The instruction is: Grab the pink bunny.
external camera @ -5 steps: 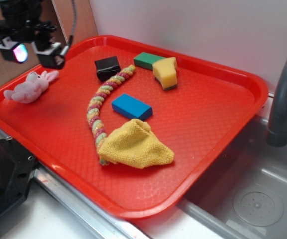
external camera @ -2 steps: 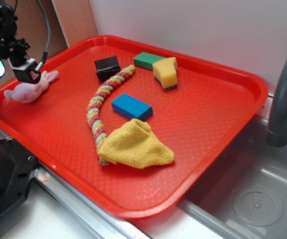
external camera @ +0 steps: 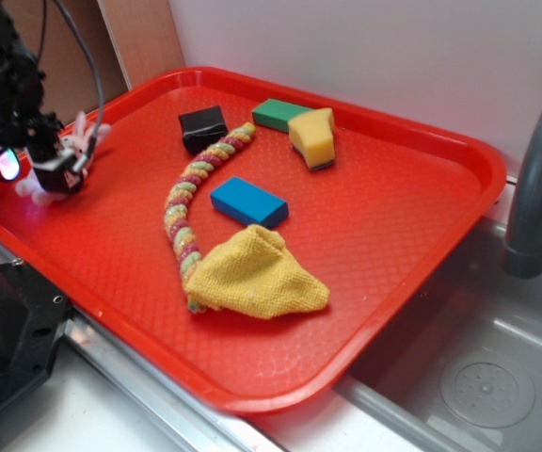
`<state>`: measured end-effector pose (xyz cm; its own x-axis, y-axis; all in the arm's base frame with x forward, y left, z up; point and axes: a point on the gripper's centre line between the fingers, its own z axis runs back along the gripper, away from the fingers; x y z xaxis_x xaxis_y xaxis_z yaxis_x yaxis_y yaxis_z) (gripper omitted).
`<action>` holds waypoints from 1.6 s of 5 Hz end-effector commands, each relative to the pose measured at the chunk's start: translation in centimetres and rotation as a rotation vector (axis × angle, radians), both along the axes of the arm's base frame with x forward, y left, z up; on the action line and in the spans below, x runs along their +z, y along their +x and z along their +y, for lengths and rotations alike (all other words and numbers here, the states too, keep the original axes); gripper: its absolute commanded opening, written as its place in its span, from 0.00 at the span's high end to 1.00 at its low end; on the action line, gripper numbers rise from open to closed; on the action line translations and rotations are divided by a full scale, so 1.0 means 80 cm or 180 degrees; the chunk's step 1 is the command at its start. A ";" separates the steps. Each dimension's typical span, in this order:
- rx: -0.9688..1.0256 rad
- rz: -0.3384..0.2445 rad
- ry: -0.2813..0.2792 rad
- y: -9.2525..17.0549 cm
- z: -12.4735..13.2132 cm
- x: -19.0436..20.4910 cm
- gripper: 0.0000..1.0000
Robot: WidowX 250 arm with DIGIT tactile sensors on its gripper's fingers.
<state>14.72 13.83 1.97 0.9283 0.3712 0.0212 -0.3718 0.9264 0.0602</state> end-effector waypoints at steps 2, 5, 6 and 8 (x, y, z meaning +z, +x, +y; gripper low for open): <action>-0.0151 0.0083 -0.0110 0.007 -0.027 -0.016 1.00; -0.1007 -0.0355 -0.0474 0.002 -0.131 0.163 1.00; -0.1212 -0.0324 -0.0408 0.003 -0.173 0.225 1.00; -0.1177 -0.0290 -0.0397 -0.001 -0.181 0.239 1.00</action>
